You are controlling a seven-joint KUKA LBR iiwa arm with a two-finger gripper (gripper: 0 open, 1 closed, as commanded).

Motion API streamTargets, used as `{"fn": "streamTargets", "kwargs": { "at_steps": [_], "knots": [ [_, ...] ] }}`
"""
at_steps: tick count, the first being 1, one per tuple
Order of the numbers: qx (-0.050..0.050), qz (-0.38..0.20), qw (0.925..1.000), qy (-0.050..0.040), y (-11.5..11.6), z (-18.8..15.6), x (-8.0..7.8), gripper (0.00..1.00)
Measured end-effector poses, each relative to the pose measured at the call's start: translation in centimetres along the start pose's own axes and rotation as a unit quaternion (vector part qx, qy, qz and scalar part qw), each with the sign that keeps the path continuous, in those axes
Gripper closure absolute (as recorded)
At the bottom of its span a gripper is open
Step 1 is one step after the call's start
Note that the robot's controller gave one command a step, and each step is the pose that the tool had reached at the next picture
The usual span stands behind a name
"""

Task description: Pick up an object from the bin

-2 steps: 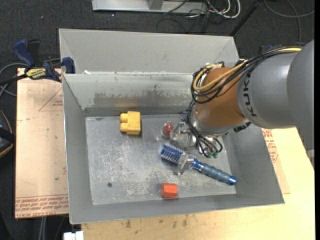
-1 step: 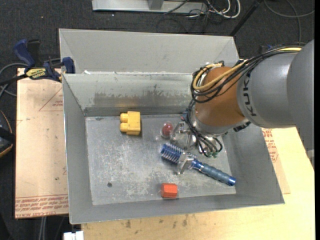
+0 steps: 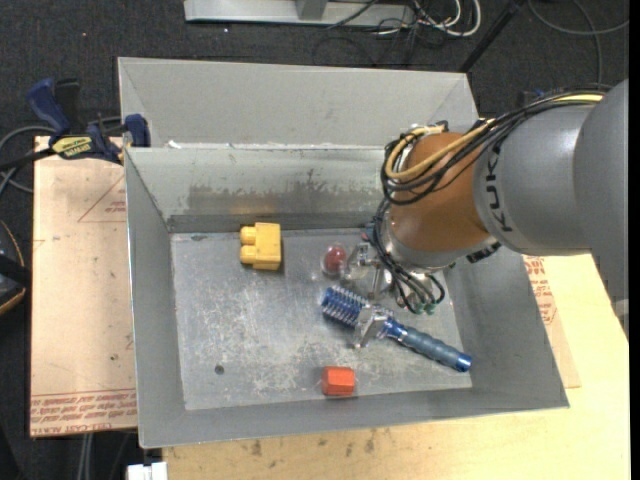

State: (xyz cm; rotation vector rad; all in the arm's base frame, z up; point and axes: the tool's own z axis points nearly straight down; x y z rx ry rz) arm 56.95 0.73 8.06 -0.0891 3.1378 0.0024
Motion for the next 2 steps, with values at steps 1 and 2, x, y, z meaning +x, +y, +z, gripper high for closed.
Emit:
{"fn": "streamTargets", "kwargs": {
  "at_steps": [1,2],
  "knots": [
    [-0.001,0.001,1.0,-0.0022,0.1,-0.2,-0.2,1.0],
    [-0.001,0.001,1.0,-0.0001,0.2,-1.5,-0.2,1.0]
  ]
}}
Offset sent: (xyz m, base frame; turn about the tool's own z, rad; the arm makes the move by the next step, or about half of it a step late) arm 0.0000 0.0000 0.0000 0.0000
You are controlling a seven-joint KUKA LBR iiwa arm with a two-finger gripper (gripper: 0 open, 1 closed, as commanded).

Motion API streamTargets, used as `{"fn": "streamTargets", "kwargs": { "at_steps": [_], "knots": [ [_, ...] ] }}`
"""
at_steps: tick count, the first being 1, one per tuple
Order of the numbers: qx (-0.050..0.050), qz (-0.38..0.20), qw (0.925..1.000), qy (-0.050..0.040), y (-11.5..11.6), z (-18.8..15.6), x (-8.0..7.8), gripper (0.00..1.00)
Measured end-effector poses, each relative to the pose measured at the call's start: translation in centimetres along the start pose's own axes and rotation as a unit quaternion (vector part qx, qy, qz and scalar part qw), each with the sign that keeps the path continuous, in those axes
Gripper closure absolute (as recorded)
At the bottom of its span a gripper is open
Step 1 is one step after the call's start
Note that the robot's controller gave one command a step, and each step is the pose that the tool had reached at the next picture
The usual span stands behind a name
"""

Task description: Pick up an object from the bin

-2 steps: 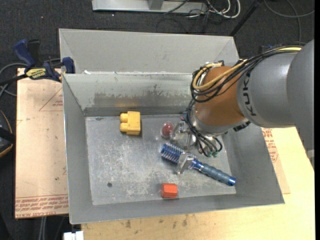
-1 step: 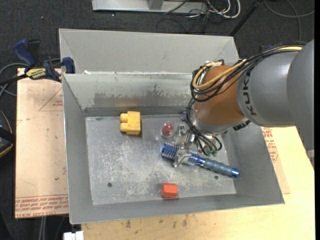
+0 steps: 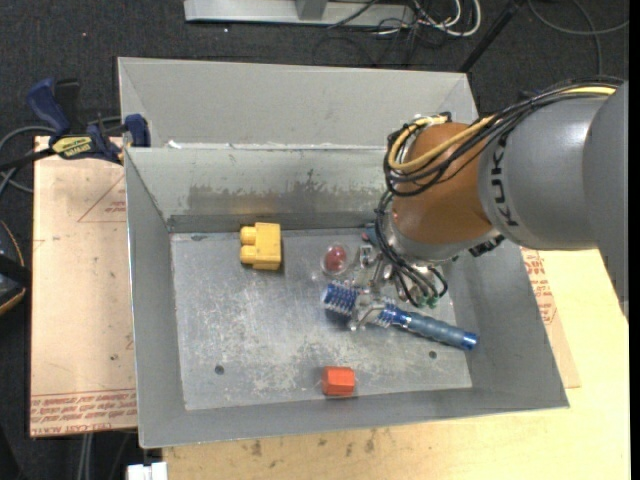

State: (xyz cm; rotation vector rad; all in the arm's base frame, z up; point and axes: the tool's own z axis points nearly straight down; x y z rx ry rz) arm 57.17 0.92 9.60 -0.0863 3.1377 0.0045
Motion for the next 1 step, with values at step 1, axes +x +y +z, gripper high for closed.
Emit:
{"fn": "streamTargets", "kwargs": {
  "at_steps": [1],
  "knots": [
    [0.0,0.0,1.0,0.0,0.07,-1.53,-0.06,1.0]
  ]
}}
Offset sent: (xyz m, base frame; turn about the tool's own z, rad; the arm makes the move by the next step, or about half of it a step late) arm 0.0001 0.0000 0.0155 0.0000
